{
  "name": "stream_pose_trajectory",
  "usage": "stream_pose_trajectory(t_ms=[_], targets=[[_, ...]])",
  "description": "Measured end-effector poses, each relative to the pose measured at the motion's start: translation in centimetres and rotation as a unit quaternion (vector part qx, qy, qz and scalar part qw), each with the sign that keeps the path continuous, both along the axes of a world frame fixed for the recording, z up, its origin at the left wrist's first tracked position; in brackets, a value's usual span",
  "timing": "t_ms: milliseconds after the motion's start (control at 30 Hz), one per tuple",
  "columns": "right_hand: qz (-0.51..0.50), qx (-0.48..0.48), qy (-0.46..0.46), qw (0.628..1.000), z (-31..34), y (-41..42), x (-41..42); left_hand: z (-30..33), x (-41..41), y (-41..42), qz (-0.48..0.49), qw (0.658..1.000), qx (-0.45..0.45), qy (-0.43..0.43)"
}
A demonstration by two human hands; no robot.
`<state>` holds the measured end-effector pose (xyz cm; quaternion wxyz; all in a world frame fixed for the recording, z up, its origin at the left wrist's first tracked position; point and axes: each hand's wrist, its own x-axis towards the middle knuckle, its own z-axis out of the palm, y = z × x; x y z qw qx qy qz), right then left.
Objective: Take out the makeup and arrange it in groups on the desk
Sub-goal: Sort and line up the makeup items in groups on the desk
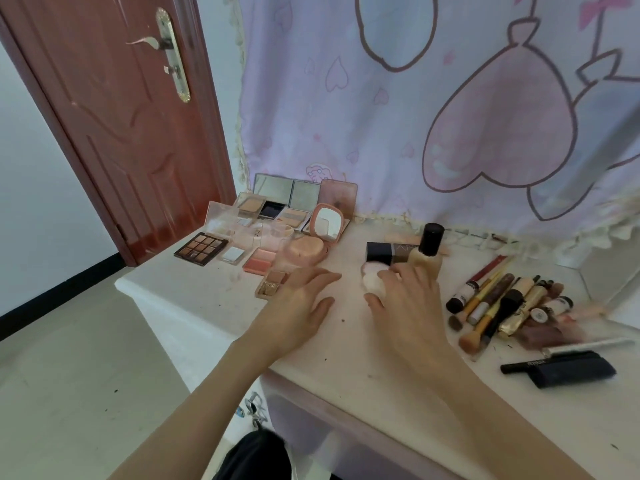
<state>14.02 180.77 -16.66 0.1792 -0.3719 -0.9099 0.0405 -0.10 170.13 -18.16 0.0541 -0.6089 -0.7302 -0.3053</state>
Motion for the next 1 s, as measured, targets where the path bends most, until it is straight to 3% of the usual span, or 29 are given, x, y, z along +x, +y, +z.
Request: stream_pose_trajectory(t_ms=[200, 333, 400, 500, 567, 633, 767, 933, 1000], targets=[[-0.001, -0.062, 0.027, 0.998, -1.2, 0.5, 1.0, -0.6, 1.8, 3.0, -0.020, 0.995, -0.052, -0.086], [-0.004, -0.188, 0.193, 0.963, -0.6, 0.6, 1.1, 0.1, 1.3, 3.6, -0.019, 0.994, -0.029, -0.101], [-0.014, -0.341, 0.279, 0.897, 0.0, 1.0, 1.6, 0.7, 1.5, 3.6, -0.032, 0.995, -0.017, -0.094], [-0.025, -0.562, 0.415, 0.716, 0.9, 1.9, 2.7, 2.5, 2.4, 3.8, -0.070, 0.993, 0.016, -0.097], [-0.030, -0.638, 0.465, 0.613, 1.4, 2.5, 3.4, 3.7, 3.1, 4.1, -0.109, 0.990, 0.030, -0.087], [-0.021, -0.682, 0.475, 0.556, 1.9, 2.9, 3.9, 4.9, 4.0, 4.4, -0.134, 0.987, 0.042, -0.073], [0.035, -0.732, 0.473, 0.489, 2.6, 3.3, 5.1, 7.0, 4.8, 5.1, -0.149, 0.986, 0.056, -0.041], [0.071, -0.745, 0.481, 0.457, 3.5, 4.1, 6.3, 8.7, 5.5, 6.3, -0.182, 0.982, 0.038, 0.034], [0.067, -0.727, 0.500, 0.465, 4.2, 4.1, 6.9, 9.6, 6.2, 6.6, -0.187, 0.980, 0.040, 0.061]])
